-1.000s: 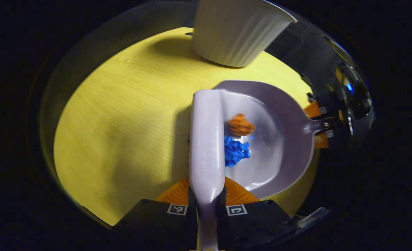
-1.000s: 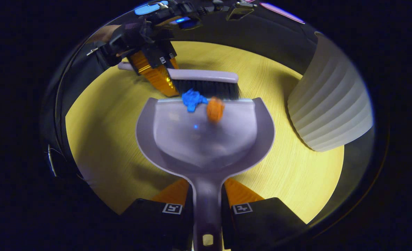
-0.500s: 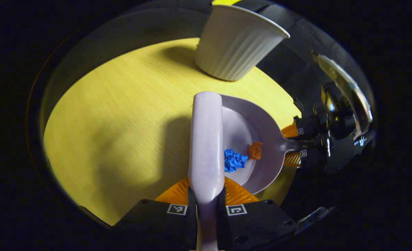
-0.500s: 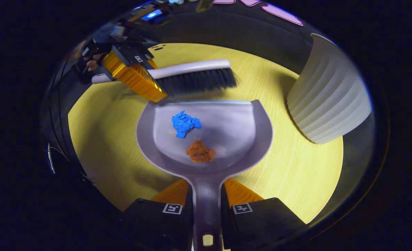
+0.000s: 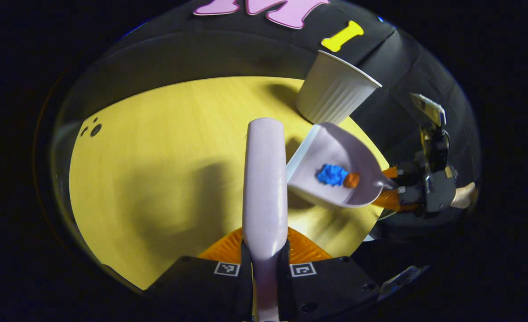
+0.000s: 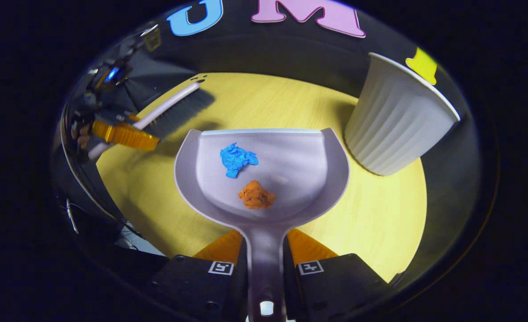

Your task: Pick up the small broom and dustpan from the desktop, sweep the trash into the dustpan with the broom, and then empty the trash into the garbage bin.

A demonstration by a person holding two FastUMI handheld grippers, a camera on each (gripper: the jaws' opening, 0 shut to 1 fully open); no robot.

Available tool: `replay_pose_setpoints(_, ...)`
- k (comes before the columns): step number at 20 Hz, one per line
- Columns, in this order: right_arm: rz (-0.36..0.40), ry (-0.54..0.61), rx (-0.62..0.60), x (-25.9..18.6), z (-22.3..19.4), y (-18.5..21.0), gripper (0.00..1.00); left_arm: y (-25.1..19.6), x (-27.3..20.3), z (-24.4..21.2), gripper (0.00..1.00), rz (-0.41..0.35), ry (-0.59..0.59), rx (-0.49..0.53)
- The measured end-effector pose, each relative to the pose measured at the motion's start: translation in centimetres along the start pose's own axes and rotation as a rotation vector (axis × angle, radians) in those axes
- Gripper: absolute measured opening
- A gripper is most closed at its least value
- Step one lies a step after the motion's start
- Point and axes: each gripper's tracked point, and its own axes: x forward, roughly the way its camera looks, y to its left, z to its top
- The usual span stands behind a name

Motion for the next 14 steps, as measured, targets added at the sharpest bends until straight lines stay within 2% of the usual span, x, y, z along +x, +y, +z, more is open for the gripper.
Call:
replay_pose_setpoints(3,-0.01,-0.039,-0.01,-5.2,0.9,-0.2,0.37,0.0,-1.4,-3.8,0.25,0.02,-0.02,-0.043)
replay_pose_setpoints(6,-0.022,-0.068,-0.013,-11.3,1.0,1.5,0.37,-1.1,-2.4,-6.6,0.27,0.013,-0.032,-0.059)
replay_pose_setpoints(7,-0.017,-0.059,0.006,-12.6,1.5,1.6,0.4,-1.7,-2.3,-7.3,0.27,0.008,-0.032,-0.06)
replay_pose_setpoints(8,-0.013,-0.05,0.024,-13.2,2.3,0.9,0.37,-2.1,-2.5,-8.1,0.27,0.003,-0.032,-0.058)
replay_pose_setpoints(12,-0.037,-0.088,0.051,-16.8,5.6,-1.4,0.37,-2.6,-3.0,-10.3,0.26,-0.004,-0.038,-0.091)
replay_pose_setpoints(14,-0.061,-0.103,0.083,-18.3,7.2,-3.5,0.41,-2.1,-3.4,-11.4,0.27,0.006,-0.045,-0.102)
